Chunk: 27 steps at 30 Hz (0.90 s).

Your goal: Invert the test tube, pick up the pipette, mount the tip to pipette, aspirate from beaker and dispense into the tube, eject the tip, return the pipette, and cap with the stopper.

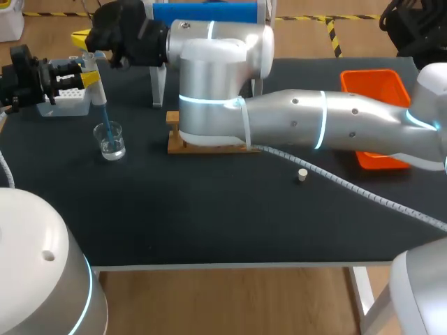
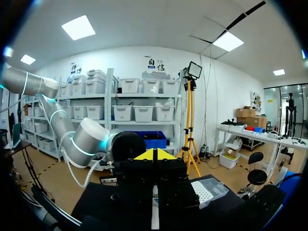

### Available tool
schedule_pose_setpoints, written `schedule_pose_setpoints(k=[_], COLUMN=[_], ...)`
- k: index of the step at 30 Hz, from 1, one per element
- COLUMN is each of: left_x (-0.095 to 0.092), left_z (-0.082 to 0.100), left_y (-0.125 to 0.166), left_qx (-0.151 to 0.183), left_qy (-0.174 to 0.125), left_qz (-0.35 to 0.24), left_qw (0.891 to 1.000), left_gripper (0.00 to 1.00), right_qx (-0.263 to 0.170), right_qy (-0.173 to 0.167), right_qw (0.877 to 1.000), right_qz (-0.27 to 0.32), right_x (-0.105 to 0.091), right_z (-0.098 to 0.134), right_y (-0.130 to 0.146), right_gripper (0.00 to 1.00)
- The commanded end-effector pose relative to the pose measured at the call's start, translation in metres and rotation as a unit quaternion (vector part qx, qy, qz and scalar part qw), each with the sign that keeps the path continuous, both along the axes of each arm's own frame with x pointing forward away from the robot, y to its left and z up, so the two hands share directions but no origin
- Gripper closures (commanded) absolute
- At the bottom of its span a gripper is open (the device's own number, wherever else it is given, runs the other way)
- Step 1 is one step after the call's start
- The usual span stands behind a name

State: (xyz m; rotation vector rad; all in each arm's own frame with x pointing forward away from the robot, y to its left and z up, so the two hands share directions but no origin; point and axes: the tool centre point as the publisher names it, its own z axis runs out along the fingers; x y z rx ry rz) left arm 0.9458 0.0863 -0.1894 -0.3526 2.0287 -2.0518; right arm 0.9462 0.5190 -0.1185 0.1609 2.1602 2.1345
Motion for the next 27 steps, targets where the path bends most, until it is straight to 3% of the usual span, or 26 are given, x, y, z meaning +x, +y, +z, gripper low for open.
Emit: schedule_pose_setpoints(k=[1, 27], left_x=[0.0, 0.0], left_z=[-0.001, -0.001], left_y=[0.001, 0.001], left_qx=[-0.001, -0.001], left_qy=[-0.001, -0.001], left_qz=[-0.002, -0.002], left_qw=[1.0, 1.0], left_gripper=[1.0, 1.0], right_qx=[0.003, -0.029], right_qy=[-0.001, 0.011], right_qw=[1.0, 1.0], right_qz=[-0.004, -0.006], right_x=[-0.001, -0.002], right_z=[-0.002, -0.023], right_y=[0.002, 0.0], right_gripper=[1.0, 1.0])
